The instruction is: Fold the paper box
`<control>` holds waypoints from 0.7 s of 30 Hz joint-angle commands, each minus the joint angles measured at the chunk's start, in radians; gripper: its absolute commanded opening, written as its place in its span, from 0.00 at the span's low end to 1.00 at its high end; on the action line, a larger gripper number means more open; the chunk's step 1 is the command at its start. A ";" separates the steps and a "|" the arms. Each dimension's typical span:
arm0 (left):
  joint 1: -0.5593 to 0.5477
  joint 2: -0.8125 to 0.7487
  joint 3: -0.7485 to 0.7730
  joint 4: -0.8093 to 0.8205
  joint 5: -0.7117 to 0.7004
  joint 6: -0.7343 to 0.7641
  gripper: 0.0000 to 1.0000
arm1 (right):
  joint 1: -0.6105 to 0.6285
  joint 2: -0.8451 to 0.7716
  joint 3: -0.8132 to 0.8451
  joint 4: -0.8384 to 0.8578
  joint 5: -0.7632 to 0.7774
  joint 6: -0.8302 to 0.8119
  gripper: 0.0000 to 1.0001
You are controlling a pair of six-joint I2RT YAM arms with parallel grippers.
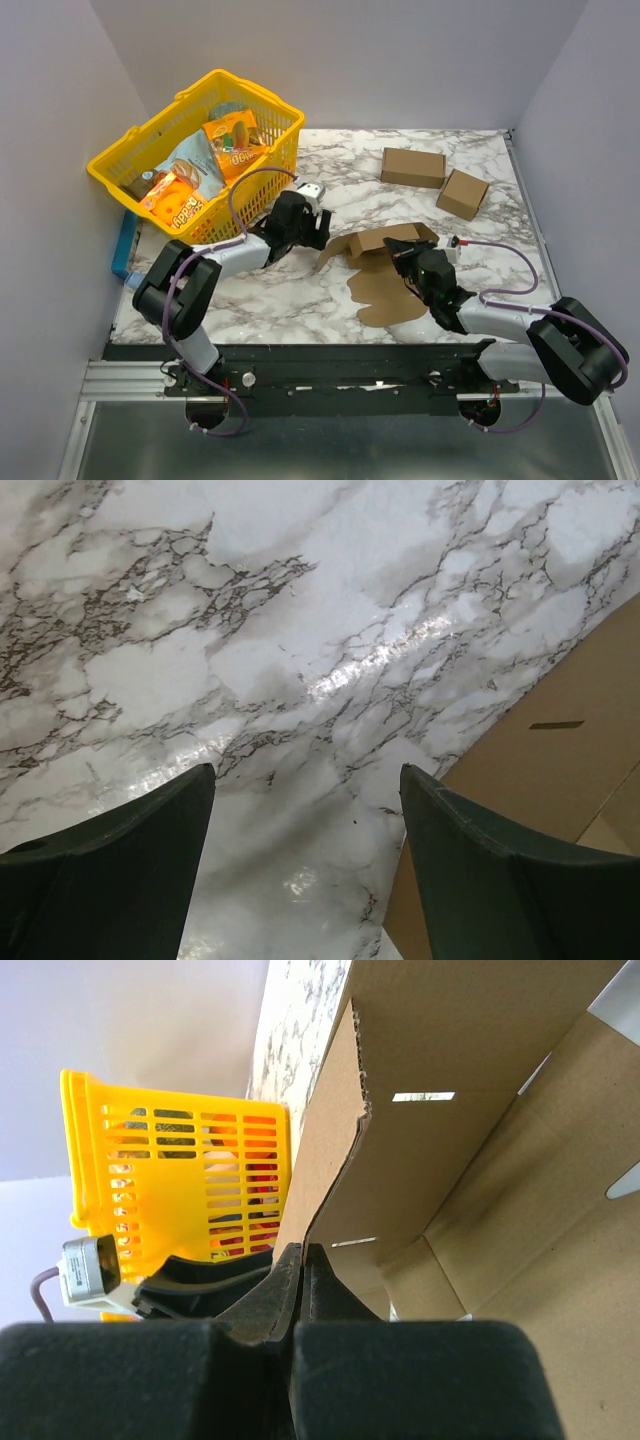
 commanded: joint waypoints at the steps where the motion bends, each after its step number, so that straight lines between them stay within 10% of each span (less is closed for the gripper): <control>1: -0.042 0.014 -0.038 0.016 0.017 0.023 0.83 | 0.005 0.012 0.008 -0.077 0.030 -0.040 0.04; 21: -0.197 0.026 -0.107 0.163 0.079 -0.028 0.81 | 0.005 0.012 0.013 -0.130 0.033 -0.020 0.05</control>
